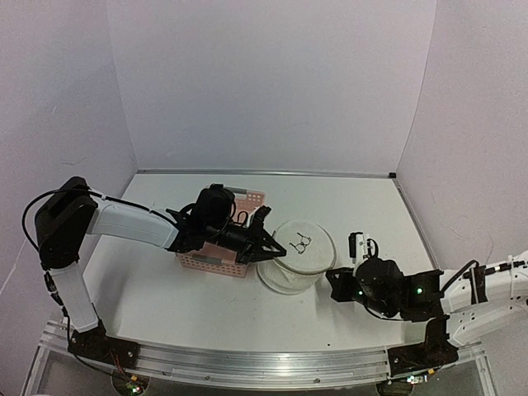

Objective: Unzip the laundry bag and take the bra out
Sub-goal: Unzip the zipper of the laundry bag, then adjust the laundry bag at the center of the board, then hold the laundry bag at the center of the board.

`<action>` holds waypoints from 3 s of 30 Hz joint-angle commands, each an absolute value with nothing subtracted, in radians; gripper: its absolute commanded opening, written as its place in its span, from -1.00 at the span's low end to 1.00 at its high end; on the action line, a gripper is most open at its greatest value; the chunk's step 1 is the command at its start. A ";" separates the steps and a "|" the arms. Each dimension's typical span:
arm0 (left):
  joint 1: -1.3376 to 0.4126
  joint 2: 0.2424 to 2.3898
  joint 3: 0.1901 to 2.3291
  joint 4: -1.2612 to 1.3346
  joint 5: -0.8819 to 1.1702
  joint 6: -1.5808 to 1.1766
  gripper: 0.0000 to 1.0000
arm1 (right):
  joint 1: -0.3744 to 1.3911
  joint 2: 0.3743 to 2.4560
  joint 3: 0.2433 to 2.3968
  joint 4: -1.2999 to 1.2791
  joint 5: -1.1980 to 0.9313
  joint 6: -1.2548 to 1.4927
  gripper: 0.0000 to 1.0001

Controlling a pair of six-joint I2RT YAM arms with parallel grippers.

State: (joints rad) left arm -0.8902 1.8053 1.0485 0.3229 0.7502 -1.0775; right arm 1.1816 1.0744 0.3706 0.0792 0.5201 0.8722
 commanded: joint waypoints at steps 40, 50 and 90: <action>-0.774 1.939 1.568 -0.315 0.752 -0.562 -0.82 | 1.205 1.351 0.516 0.343 0.345 0.780 -1.00; -0.736 1.941 1.593 -0.397 0.542 -0.564 -0.34 | 1.214 1.537 0.714 0.278 0.400 0.834 -1.00; -0.846 1.552 0.966 0.086 0.461 -1.119 0.37 | 1.213 1.581 0.782 0.226 0.429 0.873 -1.00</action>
State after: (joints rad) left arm -0.8337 1.5661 0.9874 -0.1234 0.4091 -1.0050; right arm 1.2098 1.6081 0.7567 0.2119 0.4118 0.8658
